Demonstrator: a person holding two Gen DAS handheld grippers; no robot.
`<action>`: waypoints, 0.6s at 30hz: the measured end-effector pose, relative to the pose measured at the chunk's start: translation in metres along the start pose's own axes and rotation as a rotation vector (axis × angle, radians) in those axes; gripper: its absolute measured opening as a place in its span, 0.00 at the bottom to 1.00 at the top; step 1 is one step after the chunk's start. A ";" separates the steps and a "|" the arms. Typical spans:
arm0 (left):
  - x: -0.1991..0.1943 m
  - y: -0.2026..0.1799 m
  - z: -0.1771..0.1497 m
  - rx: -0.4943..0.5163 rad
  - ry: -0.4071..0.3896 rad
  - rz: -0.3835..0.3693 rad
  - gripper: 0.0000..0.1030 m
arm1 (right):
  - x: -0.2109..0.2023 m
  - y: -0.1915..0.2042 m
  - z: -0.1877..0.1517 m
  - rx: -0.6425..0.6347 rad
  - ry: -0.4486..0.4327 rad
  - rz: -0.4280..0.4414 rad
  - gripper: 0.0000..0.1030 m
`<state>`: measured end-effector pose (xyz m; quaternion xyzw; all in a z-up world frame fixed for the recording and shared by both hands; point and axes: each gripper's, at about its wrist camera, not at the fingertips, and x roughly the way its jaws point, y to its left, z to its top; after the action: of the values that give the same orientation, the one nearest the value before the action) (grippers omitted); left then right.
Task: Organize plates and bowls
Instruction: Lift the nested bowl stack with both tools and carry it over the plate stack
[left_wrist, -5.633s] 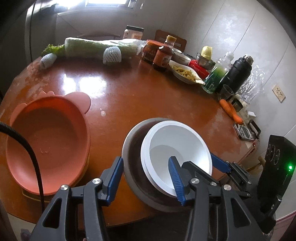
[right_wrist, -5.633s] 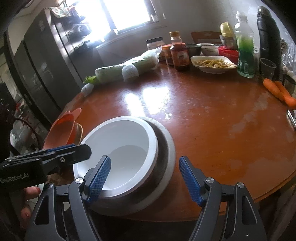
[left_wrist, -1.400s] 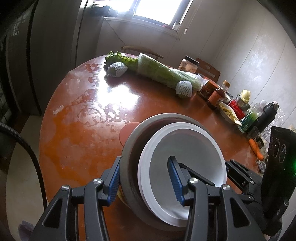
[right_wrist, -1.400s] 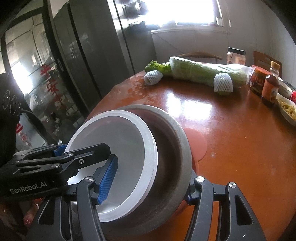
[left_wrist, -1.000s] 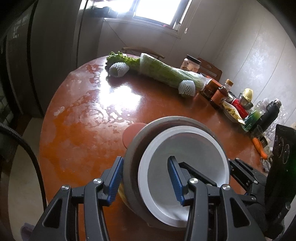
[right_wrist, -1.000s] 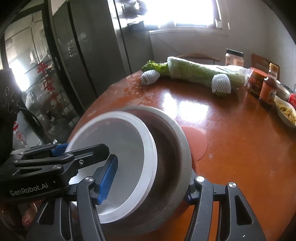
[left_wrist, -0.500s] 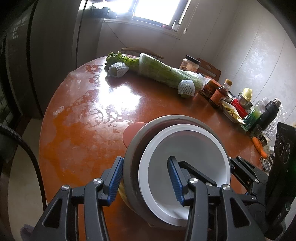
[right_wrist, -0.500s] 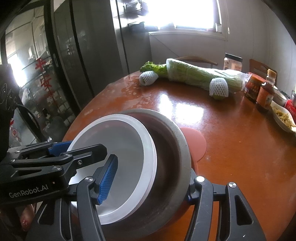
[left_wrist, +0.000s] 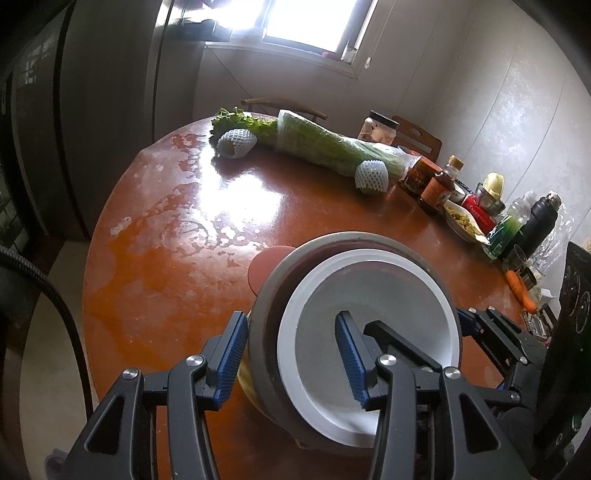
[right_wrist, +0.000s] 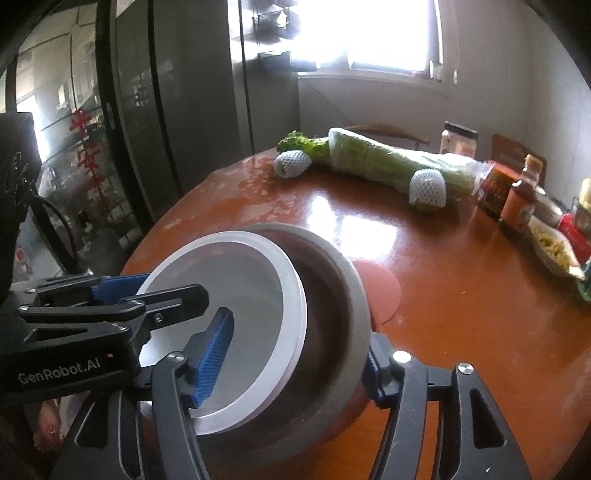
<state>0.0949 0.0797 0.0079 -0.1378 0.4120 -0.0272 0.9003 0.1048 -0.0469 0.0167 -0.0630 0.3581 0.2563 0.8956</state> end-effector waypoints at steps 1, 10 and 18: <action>0.000 -0.001 0.000 0.000 -0.001 0.000 0.48 | -0.001 -0.002 0.000 0.004 -0.001 -0.005 0.64; -0.013 0.000 0.001 0.002 -0.025 0.000 0.48 | -0.011 -0.005 0.001 0.016 -0.015 -0.002 0.66; -0.019 -0.002 -0.001 0.010 -0.038 0.006 0.48 | -0.020 -0.004 0.001 0.015 -0.028 -0.001 0.68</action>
<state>0.0815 0.0804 0.0221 -0.1326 0.3953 -0.0239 0.9086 0.0953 -0.0584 0.0306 -0.0529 0.3474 0.2539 0.9012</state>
